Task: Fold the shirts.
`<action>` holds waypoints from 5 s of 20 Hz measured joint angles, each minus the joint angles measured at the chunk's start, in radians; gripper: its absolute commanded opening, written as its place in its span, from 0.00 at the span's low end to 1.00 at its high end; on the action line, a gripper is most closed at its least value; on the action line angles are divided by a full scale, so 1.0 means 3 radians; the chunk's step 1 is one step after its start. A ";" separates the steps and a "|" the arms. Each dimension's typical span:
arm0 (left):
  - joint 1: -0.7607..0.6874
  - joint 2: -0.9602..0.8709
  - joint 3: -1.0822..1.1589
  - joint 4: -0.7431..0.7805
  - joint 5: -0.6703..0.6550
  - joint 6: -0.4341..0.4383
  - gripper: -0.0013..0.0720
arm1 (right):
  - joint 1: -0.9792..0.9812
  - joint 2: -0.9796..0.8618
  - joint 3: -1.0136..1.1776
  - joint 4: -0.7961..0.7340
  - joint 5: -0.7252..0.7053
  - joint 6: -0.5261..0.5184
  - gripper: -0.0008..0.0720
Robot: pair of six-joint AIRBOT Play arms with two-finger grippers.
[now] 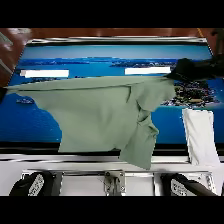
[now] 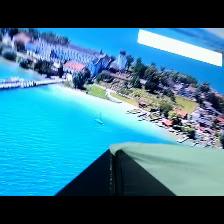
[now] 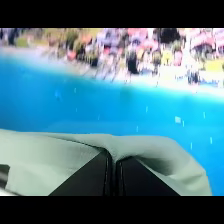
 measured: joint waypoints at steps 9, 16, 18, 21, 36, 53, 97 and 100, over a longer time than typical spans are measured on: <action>-0.0360 -0.1315 -0.0507 -0.0341 0.0614 0.0010 0.22 | 0.0558 -0.1106 -0.0135 0.0112 -0.0979 0.0146 0.28; -0.0259 -0.1695 -0.0359 -0.0219 0.0074 0.0065 0.98 | 0.0351 -0.1081 -0.0009 -0.0252 -0.0329 0.0191 0.96; -0.0048 -0.1713 -0.0378 -0.0151 -0.0289 0.0217 0.98 | 0.0173 -0.1001 0.0001 -0.0532 0.0154 0.0141 0.96; 0.0308 -0.1728 -0.0696 -0.0187 -0.0680 0.0492 0.98 | -0.0122 -0.0870 -0.0134 -0.0763 0.0809 0.0029 0.96; 0.0099 -0.2127 -0.1715 -0.1490 0.0239 0.1155 0.07 | 0.0142 -0.0538 -0.0818 -0.0674 0.0425 0.0100 0.96; -0.0011 -0.1887 -0.1709 -0.1960 -0.0084 0.1498 0.06 | -0.0253 -0.0535 -0.2004 -0.0464 -0.0094 0.0149 0.96; 0.0022 0.0757 0.1556 -0.0387 -0.1118 0.0230 0.06 | 0.0158 0.1761 0.1315 -0.0910 0.0951 0.0023 0.10; 0.0022 0.0579 0.1049 -0.0296 -0.1043 0.0324 0.06 | 0.0158 0.1272 0.1169 -0.0861 0.1322 0.0109 0.10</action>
